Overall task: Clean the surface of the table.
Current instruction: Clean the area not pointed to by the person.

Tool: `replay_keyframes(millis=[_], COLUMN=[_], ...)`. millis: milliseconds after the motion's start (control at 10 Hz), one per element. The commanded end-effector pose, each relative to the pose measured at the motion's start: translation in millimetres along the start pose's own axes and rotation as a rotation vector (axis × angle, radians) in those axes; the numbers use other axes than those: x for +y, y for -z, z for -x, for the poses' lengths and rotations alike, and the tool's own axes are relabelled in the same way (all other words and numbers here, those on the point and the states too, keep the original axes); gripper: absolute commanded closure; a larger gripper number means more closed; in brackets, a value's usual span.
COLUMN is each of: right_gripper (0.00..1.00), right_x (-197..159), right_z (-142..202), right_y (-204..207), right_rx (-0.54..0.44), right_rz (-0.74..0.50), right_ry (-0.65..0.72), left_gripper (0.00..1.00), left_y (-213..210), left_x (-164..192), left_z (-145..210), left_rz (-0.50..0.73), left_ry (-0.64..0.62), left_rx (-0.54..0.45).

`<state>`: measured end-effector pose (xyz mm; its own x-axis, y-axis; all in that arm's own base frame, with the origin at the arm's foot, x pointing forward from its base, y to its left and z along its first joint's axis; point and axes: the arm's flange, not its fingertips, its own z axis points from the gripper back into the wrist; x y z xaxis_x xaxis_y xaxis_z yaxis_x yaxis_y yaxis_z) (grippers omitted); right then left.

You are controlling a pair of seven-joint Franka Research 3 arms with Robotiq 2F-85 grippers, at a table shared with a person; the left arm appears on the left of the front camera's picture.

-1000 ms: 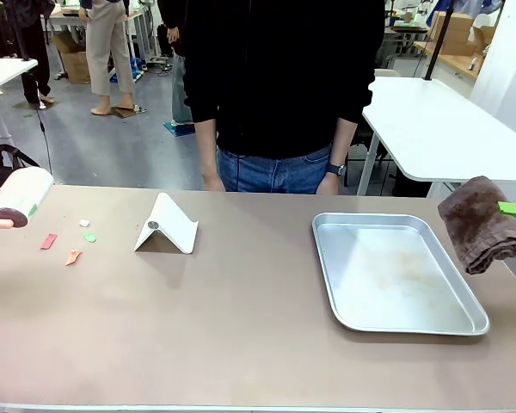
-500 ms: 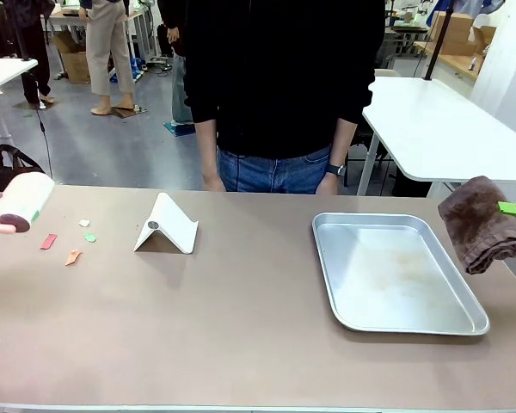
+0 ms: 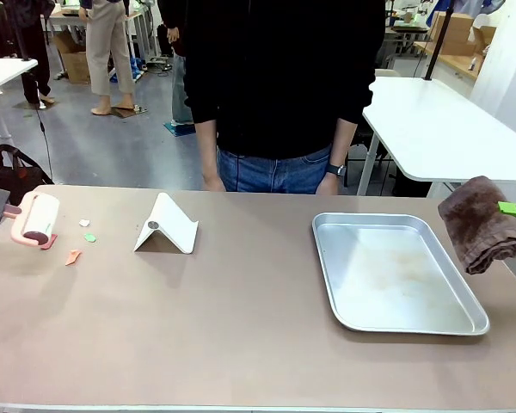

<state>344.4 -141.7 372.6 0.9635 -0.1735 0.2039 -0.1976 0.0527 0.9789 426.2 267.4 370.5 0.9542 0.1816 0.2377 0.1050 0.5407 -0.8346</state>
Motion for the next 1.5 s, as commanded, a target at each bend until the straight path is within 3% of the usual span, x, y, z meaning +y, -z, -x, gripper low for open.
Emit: replay_keyframes(millis=[0,400,600,1200,1400], right_gripper=[0.89,0.89,0.89,0.89,0.89], right_x=[3,3,3,3,3], right_z=[-1,-1,-1,-1,-1], right_y=[0,0,0,0,0], right_rx=[0.005,0.005,0.005,0.005,0.005], right_rz=[-0.005,-0.005,-0.005,-0.005,-0.005], right_ry=[-0.006,-0.006,-0.006,-0.006,-0.006], left_gripper=[0.78,0.78,0.78,0.78,0.78], left_y=[10,-28,-27,-7,19], left_x=[-12,-11,-3,28,14], left_z=[5,-3,3,-8,-11], left_rz=[-0.024,-0.133,-0.236,-0.235,-0.233], left_ry=[-0.071,-0.153,-0.008,-0.060,-0.055], left_rx=[0.050,-0.008,0.020,0.065,0.106])
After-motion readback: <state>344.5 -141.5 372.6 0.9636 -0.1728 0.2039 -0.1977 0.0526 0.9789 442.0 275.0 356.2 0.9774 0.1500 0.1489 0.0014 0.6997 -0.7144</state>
